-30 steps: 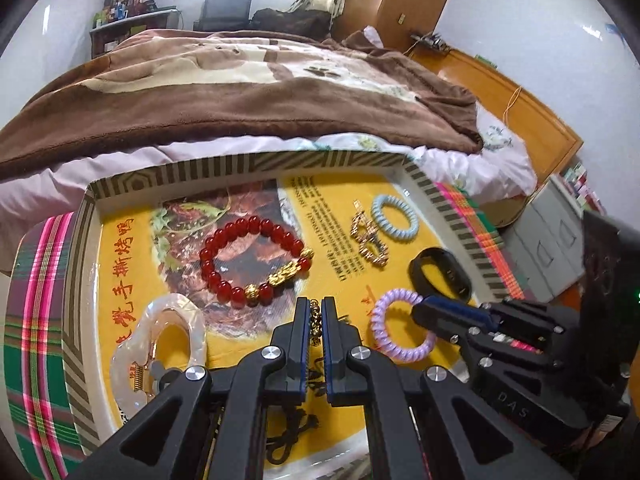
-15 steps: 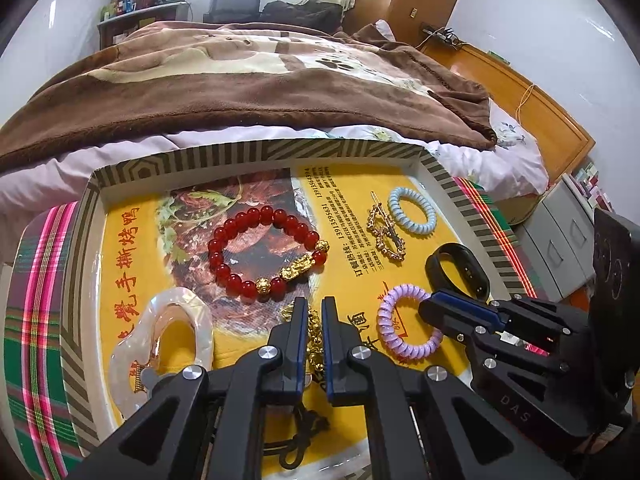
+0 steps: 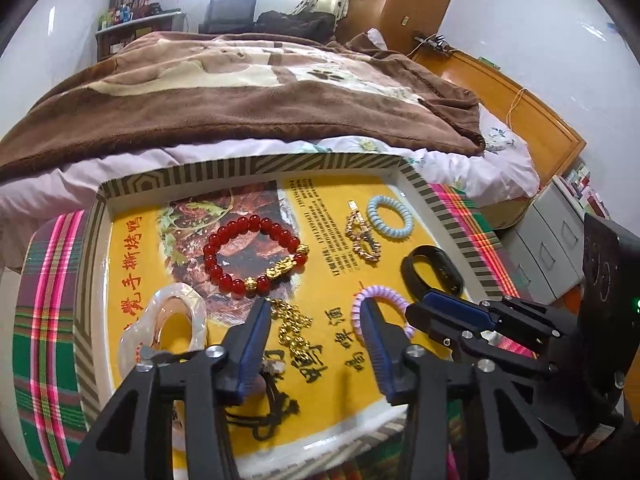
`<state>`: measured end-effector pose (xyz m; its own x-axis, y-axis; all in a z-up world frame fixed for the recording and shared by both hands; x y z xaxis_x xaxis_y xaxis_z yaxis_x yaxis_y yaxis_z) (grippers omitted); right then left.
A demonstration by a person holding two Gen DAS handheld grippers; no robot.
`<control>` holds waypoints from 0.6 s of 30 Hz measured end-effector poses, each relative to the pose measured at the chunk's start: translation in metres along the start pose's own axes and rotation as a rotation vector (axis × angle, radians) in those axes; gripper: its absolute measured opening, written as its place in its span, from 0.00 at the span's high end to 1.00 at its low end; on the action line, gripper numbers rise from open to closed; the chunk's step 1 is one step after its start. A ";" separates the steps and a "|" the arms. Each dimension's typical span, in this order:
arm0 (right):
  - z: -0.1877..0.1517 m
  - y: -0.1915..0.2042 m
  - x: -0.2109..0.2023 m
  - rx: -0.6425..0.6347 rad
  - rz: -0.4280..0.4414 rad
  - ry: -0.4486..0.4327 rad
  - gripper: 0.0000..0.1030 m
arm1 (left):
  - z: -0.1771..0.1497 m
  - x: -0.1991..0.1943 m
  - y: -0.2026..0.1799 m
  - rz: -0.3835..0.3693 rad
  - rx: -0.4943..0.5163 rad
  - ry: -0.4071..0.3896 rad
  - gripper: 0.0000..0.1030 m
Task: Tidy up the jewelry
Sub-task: 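Open both tools to drop the gold chain and lavender coil into the tray, then reach the right tool to the black cord tie with teal bead and grasp it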
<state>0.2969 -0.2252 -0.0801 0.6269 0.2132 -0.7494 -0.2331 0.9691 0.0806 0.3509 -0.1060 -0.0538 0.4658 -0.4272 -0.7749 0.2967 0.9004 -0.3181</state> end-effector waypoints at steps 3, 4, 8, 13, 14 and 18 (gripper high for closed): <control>0.000 0.001 -0.013 0.007 -0.001 -0.019 0.82 | -0.003 -0.012 -0.005 0.004 0.004 -0.013 0.55; -0.001 0.002 -0.018 0.010 0.000 -0.027 0.82 | -0.004 -0.016 -0.006 0.004 0.005 -0.018 0.55; -0.006 0.007 -0.035 0.001 -0.009 -0.046 0.82 | -0.015 -0.037 -0.015 0.010 0.026 -0.043 0.48; -0.013 0.013 -0.057 0.003 -0.009 -0.067 0.82 | -0.030 -0.062 -0.024 0.023 0.035 -0.067 0.47; -0.014 0.013 -0.060 0.001 -0.013 -0.069 0.82 | -0.033 -0.067 -0.026 0.033 0.041 -0.073 0.47; -0.023 0.017 -0.076 0.005 -0.013 -0.079 0.82 | -0.047 -0.082 -0.029 0.074 0.049 -0.090 0.46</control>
<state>0.2285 -0.2275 -0.0372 0.6869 0.2092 -0.6960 -0.2210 0.9725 0.0742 0.2649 -0.0933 -0.0061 0.5602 -0.3674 -0.7424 0.2981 0.9256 -0.2331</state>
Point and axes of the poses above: each gripper's, at about its wrist camera, not at the fingertips, and x roughly the way its jaws point, y to its left, z to its top, the point moved 5 cm from there along x, roughly the way its jaws point, and after that the axes turned 9 degrees about -x, right-handed, at the moved point
